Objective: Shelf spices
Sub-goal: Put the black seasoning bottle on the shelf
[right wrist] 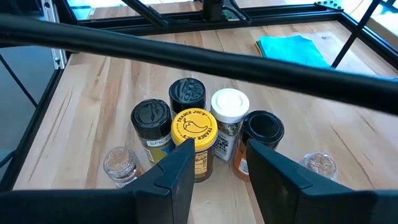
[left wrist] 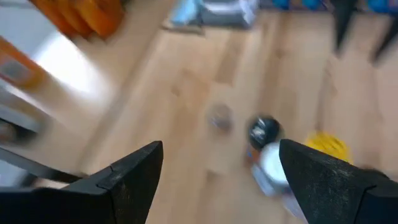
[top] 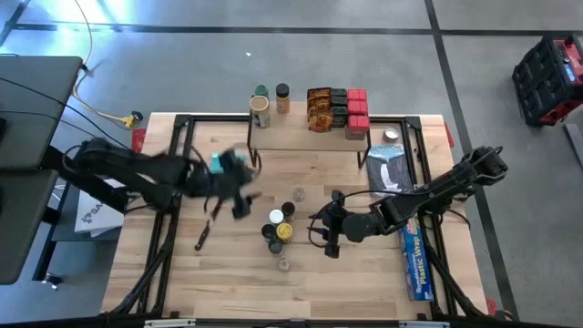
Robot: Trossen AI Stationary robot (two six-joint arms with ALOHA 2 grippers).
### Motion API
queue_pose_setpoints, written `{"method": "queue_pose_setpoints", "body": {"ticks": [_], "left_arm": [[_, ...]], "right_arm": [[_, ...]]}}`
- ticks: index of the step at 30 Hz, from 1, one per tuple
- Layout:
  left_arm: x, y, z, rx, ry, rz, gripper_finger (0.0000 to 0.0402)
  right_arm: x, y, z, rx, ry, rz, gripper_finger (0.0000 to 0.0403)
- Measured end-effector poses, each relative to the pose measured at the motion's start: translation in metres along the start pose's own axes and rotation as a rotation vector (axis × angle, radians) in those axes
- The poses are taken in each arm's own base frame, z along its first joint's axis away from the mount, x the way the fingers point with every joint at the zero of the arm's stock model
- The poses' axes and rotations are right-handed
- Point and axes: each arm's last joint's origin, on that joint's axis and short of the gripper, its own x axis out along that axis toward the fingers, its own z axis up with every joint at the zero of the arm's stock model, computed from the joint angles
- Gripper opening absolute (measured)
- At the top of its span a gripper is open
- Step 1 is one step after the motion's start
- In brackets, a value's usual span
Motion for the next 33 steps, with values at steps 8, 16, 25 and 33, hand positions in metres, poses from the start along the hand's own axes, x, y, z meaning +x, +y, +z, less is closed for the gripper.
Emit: {"method": "queue_pose_setpoints", "body": {"ticks": [8, 16, 25, 33], "left_arm": [[0.012, -0.059, -0.066, -0.088, -0.008, -0.083, 0.0317], [0.037, -0.095, -0.107, -0.242, -0.234, -0.138, 0.0317], [0.07, -0.124, -0.116, -0.261, -0.23, -0.12, 0.0317], [0.078, -0.125, -0.126, -0.275, -0.165, -0.038, 0.0317]], "right_arm": [[0.0, 0.0, 0.0, 0.003, 0.001, 0.003, 0.014], [0.0, -0.001, 0.001, 0.005, -0.002, 0.001, 0.014], [0.0, -0.001, 0.001, 0.002, -0.006, -0.002, 0.014], [0.0, -0.001, 0.001, 0.006, -0.006, -0.001, 0.014]]}}
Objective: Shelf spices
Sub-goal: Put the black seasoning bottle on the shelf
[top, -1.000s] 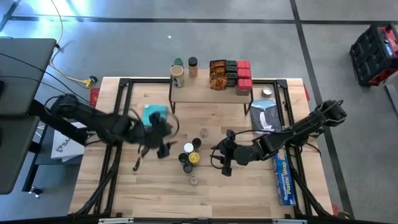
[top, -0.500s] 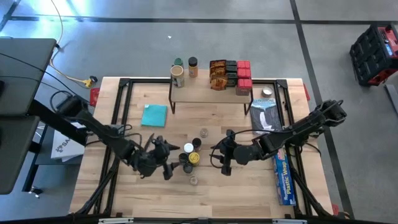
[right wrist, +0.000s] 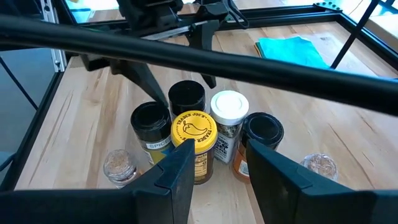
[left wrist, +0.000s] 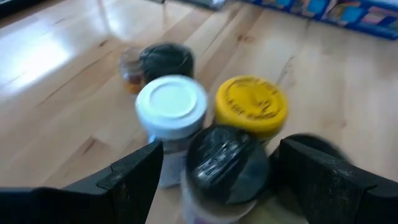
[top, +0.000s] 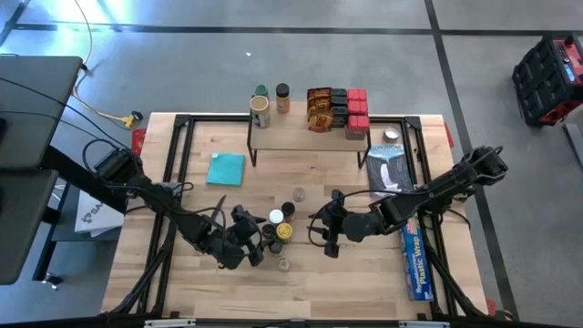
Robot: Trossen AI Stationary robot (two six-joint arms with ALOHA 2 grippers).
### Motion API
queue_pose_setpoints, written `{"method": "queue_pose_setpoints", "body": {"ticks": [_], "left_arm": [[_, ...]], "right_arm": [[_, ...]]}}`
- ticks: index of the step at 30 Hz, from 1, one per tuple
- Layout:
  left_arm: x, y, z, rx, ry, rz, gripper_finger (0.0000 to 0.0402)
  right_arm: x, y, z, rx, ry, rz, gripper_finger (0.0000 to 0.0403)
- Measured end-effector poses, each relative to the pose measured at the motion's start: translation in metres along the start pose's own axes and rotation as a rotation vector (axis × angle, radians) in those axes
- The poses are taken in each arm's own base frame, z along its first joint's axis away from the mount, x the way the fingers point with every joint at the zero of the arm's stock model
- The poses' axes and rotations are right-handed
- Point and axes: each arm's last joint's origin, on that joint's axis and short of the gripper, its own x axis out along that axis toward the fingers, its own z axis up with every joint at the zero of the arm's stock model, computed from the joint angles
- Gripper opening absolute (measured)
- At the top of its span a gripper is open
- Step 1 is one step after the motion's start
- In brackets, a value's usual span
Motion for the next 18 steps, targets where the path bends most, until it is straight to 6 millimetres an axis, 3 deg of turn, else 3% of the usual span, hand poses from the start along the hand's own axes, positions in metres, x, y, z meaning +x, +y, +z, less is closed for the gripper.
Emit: {"method": "queue_pose_setpoints", "body": {"ticks": [9, 18], "left_arm": [[0.001, 0.0051, -0.0033, 0.003, 0.032, 0.036, 0.0313], [0.0079, 0.01, -0.0004, -0.006, 0.057, 0.031, 0.0267]], "right_arm": [[0.0, 0.0, 0.0, 0.0, 0.0, 0.0, 0.014], [0.0, 0.0, 0.0, -0.004, 0.0, 0.0, 0.014]]}}
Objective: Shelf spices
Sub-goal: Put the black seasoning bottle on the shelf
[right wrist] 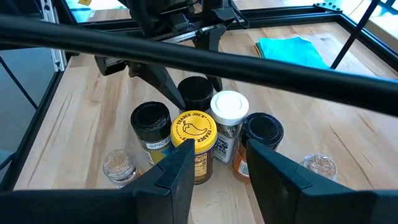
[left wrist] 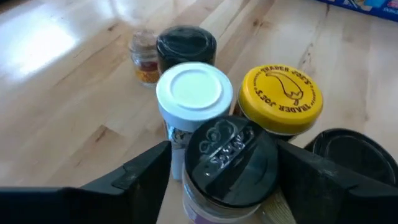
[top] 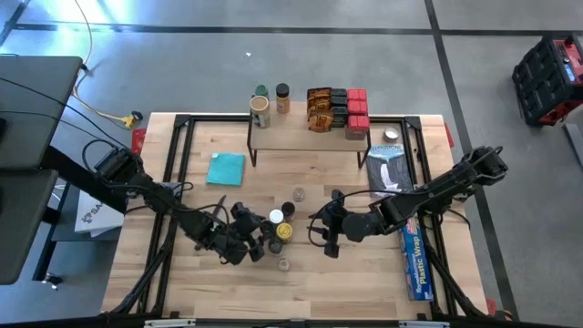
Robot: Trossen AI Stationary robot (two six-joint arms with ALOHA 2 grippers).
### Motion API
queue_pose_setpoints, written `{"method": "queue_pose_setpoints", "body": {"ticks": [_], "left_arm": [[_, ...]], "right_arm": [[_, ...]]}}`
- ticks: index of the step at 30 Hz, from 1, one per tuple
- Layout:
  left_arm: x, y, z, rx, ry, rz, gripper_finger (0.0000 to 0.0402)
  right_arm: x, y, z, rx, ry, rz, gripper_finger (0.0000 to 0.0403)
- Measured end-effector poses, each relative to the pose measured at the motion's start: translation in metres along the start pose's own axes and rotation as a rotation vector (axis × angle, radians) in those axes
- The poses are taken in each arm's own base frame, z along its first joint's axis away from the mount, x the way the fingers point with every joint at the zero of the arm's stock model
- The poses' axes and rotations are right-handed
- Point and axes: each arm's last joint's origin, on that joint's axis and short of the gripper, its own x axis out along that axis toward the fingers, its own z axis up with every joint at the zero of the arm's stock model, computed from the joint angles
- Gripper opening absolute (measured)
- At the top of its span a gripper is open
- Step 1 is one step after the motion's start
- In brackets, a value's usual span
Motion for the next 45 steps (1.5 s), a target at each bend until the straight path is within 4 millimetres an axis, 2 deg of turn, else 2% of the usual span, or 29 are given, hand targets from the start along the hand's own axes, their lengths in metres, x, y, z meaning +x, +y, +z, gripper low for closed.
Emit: {"method": "queue_pose_setpoints", "body": {"ticks": [7, 12, 17, 22, 26, 34, 38, 45], "left_arm": [[-0.001, -0.001, -0.001, 0.013, 0.018, -0.02, 0.0196], [-0.01, 0.0, 0.003, 0.033, 0.042, -0.041, 0.0195], [-0.032, 0.007, 0.03, 0.068, 0.056, -0.009, 0.0195], [-0.046, 0.024, 0.075, 0.091, 0.027, 0.039, 0.0195], [-0.044, 0.048, 0.113, 0.132, -0.011, 0.079, 0.0195], [-0.024, 0.119, 0.172, 0.18, -0.017, 0.221, 0.0195], [-0.016, 0.151, 0.189, 0.162, -0.014, 0.246, 0.0195], [-0.01, 0.193, 0.198, 0.113, 0.019, 0.277, 0.0195]], "right_arm": [[0.0, 0.0, 0.0, -0.004, 0.0, 0.0, 0.014], [0.0, 0.0, 0.0, -0.004, 0.0, 0.0, 0.014], [0.0, 0.0, 0.0, -0.004, 0.0, 0.0, 0.014], [0.0, -0.001, 0.0, -0.017, -0.007, -0.021, 0.014], [0.0, -0.001, 0.0, -0.022, -0.009, -0.028, 0.014], [0.0, -0.001, 0.0, -0.021, -0.009, -0.028, 0.014], [0.0, -0.001, 0.0, -0.021, -0.009, -0.028, 0.014], [0.0, -0.001, 0.0, -0.018, -0.009, -0.028, 0.014]]}}
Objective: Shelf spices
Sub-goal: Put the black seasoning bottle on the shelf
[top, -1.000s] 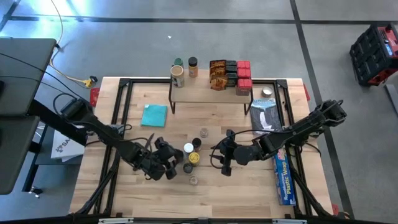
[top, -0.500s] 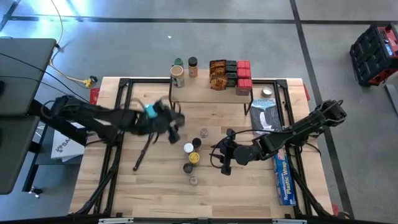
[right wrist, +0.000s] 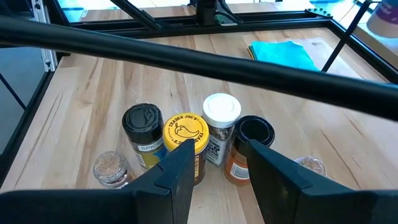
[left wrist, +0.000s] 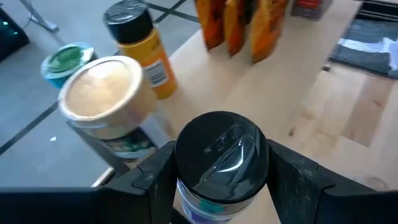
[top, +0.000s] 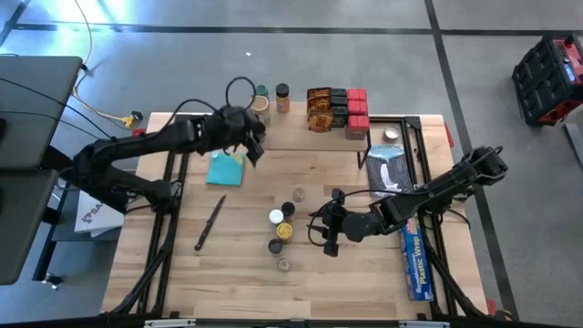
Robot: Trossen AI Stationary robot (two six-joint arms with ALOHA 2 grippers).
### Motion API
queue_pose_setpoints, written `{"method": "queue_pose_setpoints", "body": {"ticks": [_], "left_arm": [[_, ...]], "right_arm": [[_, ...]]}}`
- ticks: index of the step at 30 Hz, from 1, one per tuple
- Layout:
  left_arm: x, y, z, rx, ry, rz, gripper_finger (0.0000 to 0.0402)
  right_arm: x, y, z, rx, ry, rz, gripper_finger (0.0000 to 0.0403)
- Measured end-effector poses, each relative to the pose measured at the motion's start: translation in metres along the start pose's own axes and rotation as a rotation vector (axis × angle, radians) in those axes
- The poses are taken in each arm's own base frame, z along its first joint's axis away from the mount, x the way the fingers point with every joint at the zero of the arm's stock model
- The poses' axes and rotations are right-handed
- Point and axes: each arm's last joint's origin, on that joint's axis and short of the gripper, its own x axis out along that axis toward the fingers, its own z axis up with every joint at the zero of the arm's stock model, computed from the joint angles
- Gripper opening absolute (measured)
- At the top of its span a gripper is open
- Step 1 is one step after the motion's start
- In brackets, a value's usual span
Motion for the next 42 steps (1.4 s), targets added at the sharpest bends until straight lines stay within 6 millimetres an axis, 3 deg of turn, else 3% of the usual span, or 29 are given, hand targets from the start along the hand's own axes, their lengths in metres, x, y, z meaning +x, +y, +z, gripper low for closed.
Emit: {"method": "queue_pose_setpoints", "body": {"ticks": [14, 42], "left_arm": [[0.012, 0.031, 0.0, -0.007, 0.031, 0.027, 0.022], [0.011, 0.03, 0.0, 0.05, 0.022, -0.072, 0.0239]], "right_arm": [[0.0, 0.0, 0.0, 0.0, 0.0, 0.0, 0.014], [0.0, 0.0, 0.0, 0.0, 0.0, 0.0, 0.014]]}}
